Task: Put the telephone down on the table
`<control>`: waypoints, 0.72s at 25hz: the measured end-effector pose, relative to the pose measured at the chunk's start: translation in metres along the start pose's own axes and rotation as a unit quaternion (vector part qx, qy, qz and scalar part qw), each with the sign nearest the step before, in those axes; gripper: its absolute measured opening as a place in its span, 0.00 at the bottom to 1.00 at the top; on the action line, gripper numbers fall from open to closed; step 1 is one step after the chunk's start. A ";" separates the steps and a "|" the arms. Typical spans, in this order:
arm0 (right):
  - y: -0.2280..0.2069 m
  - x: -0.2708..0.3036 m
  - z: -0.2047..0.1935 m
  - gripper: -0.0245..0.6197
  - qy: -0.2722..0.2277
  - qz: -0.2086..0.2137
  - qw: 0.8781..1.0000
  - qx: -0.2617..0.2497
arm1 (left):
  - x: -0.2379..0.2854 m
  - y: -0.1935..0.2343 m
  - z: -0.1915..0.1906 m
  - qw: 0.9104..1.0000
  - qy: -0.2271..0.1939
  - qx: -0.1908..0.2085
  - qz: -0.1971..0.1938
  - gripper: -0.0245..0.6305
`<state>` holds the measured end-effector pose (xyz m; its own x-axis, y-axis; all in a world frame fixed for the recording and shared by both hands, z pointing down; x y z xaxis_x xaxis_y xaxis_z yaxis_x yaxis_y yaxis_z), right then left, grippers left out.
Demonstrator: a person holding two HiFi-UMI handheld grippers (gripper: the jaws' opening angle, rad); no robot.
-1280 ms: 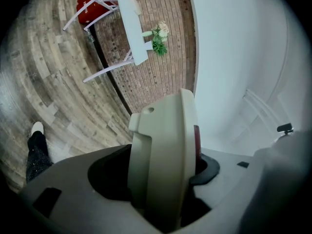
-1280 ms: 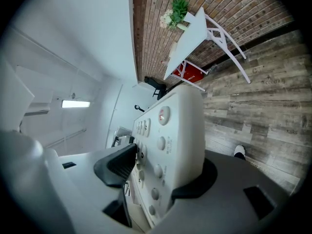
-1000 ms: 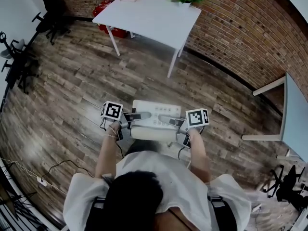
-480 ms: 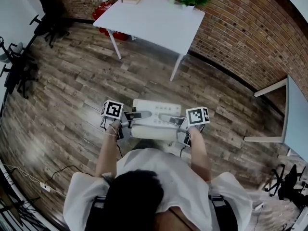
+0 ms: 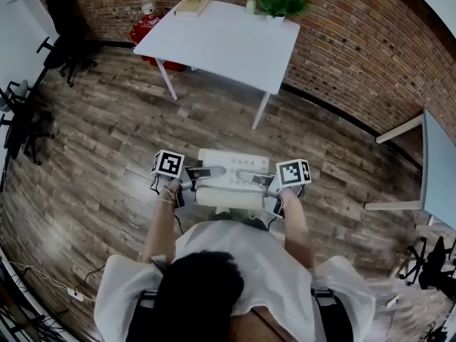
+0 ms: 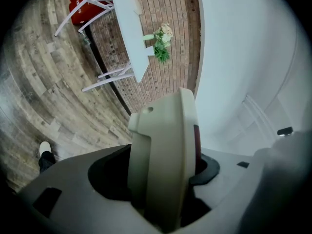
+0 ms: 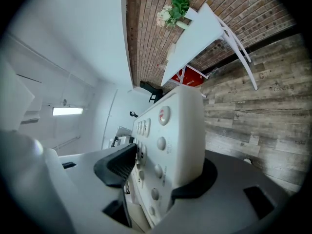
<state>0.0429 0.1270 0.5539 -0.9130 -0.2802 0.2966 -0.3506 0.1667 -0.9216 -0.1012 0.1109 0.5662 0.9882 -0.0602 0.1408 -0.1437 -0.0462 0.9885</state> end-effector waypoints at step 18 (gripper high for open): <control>-0.004 0.002 0.022 0.44 -0.013 0.000 1.000 -0.003 | 0.006 -0.003 0.025 1.000 0.008 0.011 -0.004 0.49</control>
<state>0.0466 0.1049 0.5529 -0.9073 -0.3039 0.2906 -0.3523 0.1724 -0.9199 -0.0963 0.0853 0.5627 0.9900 -0.0442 0.1342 -0.1370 -0.0686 0.9882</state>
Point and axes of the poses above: the fingertips, and each gripper's own axes: x forward along the fingers, y to its left, z out of its top, the point moved 5 cm from there along -x, backward along the fingers
